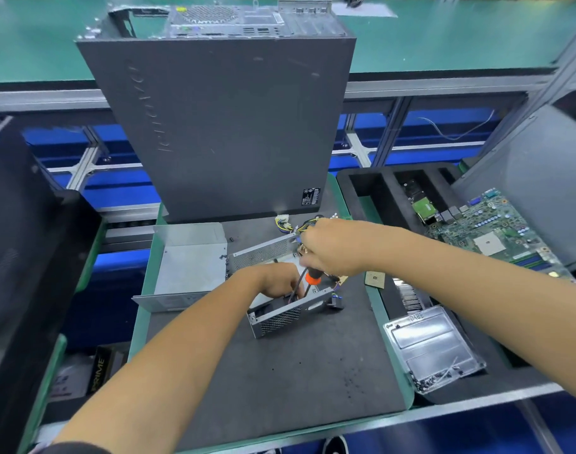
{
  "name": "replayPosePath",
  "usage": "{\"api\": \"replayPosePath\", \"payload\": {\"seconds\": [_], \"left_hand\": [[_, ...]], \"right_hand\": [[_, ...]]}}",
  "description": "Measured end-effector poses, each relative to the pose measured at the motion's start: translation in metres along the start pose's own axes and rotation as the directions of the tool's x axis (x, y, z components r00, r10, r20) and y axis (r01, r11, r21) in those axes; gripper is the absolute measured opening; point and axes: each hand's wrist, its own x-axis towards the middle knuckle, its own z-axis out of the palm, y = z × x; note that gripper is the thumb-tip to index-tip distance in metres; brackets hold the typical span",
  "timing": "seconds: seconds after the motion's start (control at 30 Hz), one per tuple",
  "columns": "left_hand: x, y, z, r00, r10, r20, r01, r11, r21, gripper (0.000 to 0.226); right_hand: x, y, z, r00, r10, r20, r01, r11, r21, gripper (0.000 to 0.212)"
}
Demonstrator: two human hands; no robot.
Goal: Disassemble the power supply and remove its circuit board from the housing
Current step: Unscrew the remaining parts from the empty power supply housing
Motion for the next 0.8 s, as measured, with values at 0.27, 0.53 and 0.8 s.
{"api": "replayPosePath", "payload": {"seconds": [0.27,0.53,0.8], "left_hand": [[-0.001,-0.001,0.004,0.999,-0.030,0.033,0.029,0.999,0.017,0.041],[-0.001,0.000,0.002,0.997,-0.071,0.018,0.071,0.997,-0.011,0.037],[-0.002,0.003,0.004,0.994,-0.110,0.007,0.110,0.994,-0.017,0.043]], "right_hand": [[-0.013,0.008,0.006,1.000,-0.027,-0.015,0.028,0.994,0.103,0.010],[-0.013,0.004,-0.004,0.994,-0.108,0.011,0.100,0.951,0.291,0.023],[-0.005,-0.004,-0.001,0.999,-0.038,0.034,0.043,0.984,-0.171,0.018]]}}
